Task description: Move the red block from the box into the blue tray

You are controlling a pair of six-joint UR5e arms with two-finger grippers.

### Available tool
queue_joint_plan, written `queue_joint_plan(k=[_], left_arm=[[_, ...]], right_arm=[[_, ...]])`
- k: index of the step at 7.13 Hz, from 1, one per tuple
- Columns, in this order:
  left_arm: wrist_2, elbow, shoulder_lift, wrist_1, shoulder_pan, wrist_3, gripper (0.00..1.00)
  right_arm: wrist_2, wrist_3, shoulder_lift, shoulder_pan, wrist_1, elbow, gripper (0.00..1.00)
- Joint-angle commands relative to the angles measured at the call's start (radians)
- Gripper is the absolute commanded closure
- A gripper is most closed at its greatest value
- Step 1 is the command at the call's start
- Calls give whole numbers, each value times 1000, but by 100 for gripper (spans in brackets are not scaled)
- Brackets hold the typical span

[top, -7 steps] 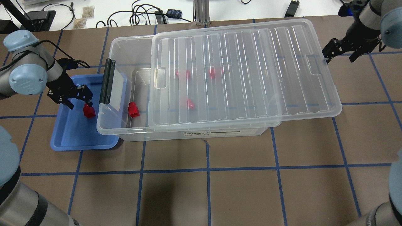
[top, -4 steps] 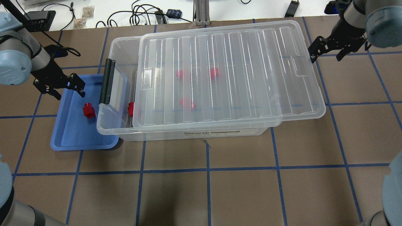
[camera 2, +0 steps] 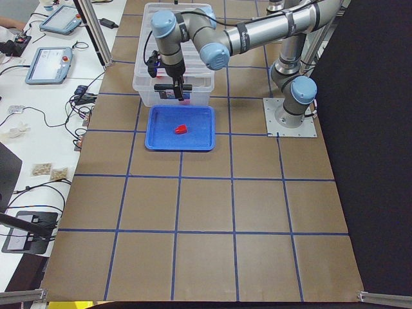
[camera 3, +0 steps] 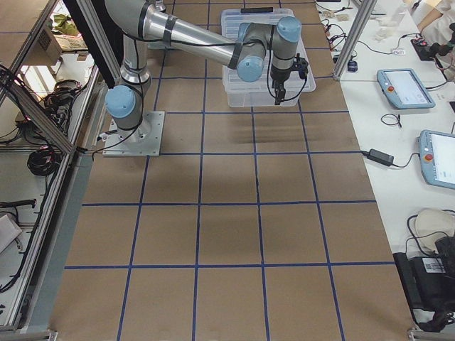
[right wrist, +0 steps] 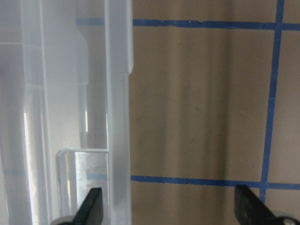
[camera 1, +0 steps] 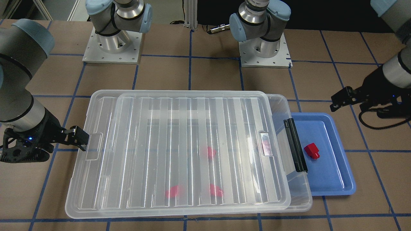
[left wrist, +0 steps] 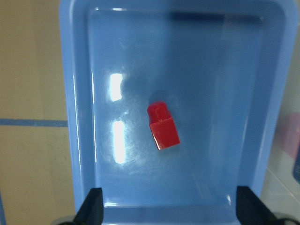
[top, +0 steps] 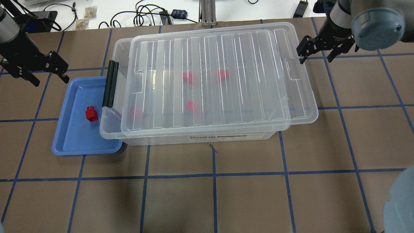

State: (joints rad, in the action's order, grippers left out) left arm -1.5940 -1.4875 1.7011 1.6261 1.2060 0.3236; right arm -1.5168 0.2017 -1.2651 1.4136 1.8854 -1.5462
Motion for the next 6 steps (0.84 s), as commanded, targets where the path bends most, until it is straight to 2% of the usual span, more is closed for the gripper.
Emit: queue_joint_plan(k=[1, 3, 5, 6], left_arm=[[2, 3, -58, 51, 102, -94, 0], [-4, -3, -78, 40, 280, -237, 0], [-7, -14, -74, 41, 310, -253, 0], [2, -23, -71, 35, 311, -255, 0]], right_arm=[[1, -50, -5, 37, 1, 2, 0], [-13, -50, -3, 41, 1, 11, 0], [-16, -50, -32, 41, -5, 20, 0], [-16, -51, -83, 41, -53, 31, 0]])
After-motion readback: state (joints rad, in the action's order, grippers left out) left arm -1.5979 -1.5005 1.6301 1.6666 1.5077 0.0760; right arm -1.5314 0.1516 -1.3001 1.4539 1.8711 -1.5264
